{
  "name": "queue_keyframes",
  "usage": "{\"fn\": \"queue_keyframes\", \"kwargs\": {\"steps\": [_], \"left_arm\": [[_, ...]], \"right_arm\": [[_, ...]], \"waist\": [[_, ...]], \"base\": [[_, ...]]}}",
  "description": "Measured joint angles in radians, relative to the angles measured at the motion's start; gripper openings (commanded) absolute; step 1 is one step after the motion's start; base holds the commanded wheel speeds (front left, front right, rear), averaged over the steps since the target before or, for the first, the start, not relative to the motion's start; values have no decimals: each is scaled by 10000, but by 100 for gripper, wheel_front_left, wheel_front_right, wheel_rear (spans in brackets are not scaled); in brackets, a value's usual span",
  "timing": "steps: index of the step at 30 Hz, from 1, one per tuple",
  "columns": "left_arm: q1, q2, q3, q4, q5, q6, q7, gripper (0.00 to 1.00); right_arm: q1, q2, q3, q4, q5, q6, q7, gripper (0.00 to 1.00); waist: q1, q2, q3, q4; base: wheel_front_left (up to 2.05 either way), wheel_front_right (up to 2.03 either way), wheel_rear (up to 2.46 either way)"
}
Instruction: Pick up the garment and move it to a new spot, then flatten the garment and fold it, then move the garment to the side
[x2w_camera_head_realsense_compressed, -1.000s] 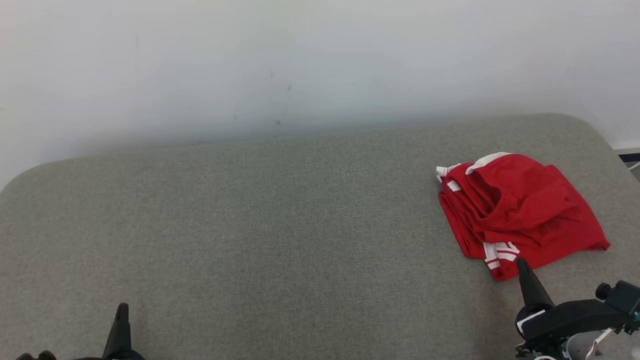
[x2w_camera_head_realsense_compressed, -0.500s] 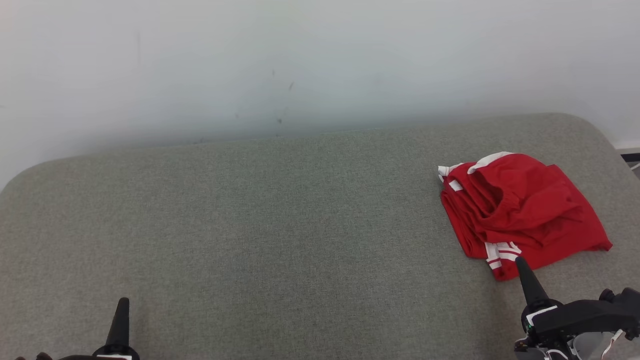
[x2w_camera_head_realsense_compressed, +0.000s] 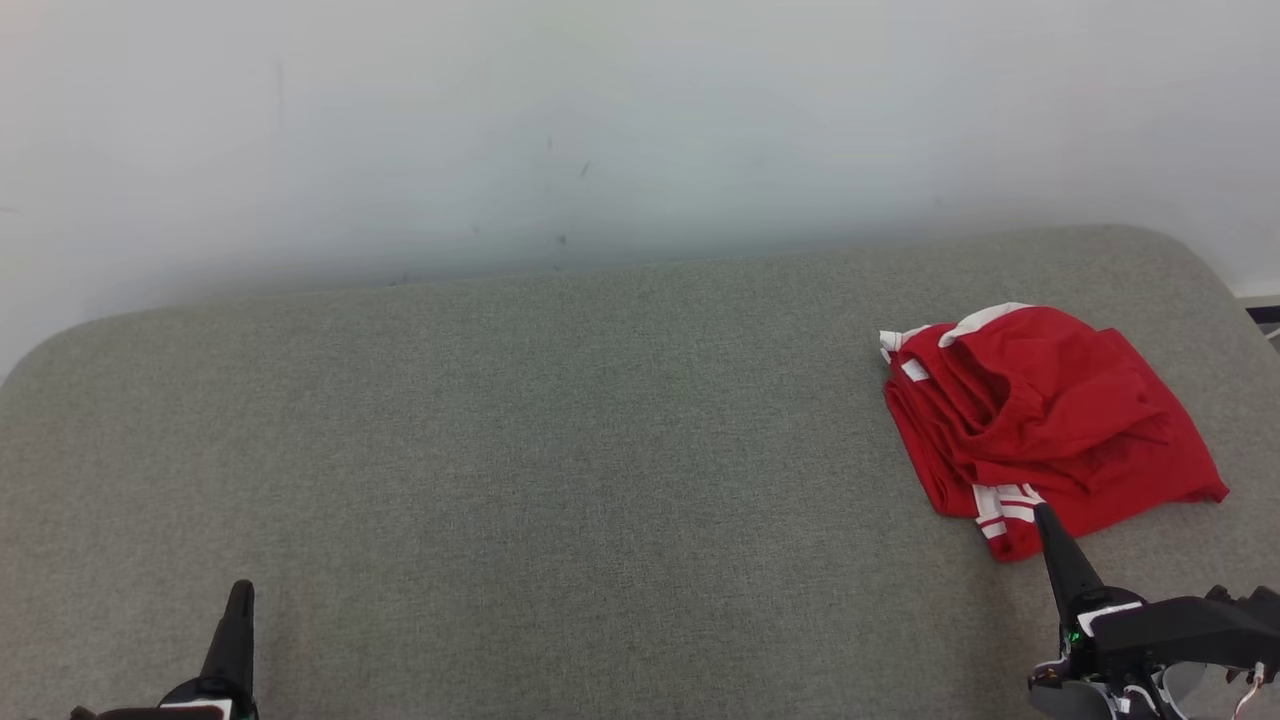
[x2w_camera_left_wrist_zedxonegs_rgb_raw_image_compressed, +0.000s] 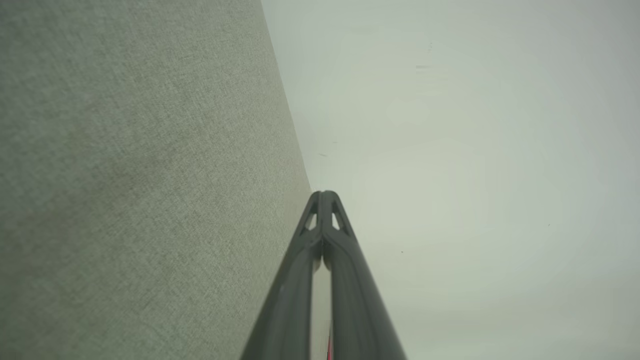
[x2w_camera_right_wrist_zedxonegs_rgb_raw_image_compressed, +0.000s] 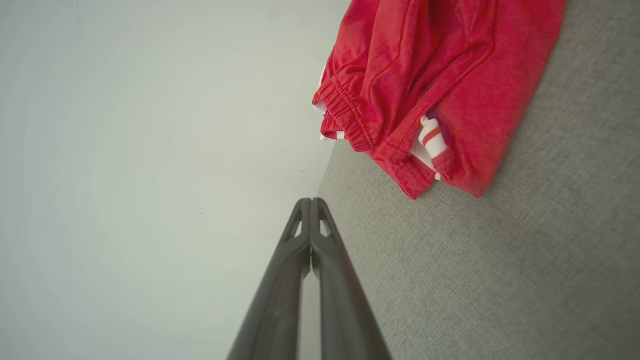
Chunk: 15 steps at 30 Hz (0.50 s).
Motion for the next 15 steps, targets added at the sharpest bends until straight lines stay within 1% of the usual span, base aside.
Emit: {"fn": "queue_keyframes", "kwargs": {"steps": [7, 8, 12, 15], "left_arm": [[-145, -92, 169, 77, -894, -140, 199, 0], [-193, -107, 201, 77, -1003, -213, 274, 0], [-222, -159, 316, 125, -1659, -303, 445, 0], [-244, -188, 351, 144, -1969, -380, 500, 0]], "right_arm": [[-16, 196, -282, 38, 819, 180, 230, 0], [-18, 226, -326, 44, 903, 190, 290, 0], [-50, 353, -529, 84, 1503, 349, 481, 0], [-57, 408, -610, 94, 1707, 366, 554, 0]], "waist": [[0, 0, 16, 18], [0, 0, 18, 21], [0, -1, 29, 34], [0, 0, 34, 39]], "base": [[0, 0, 0], [0, 0, 0], [0, 0, 0], [0, 0, 0]]}}
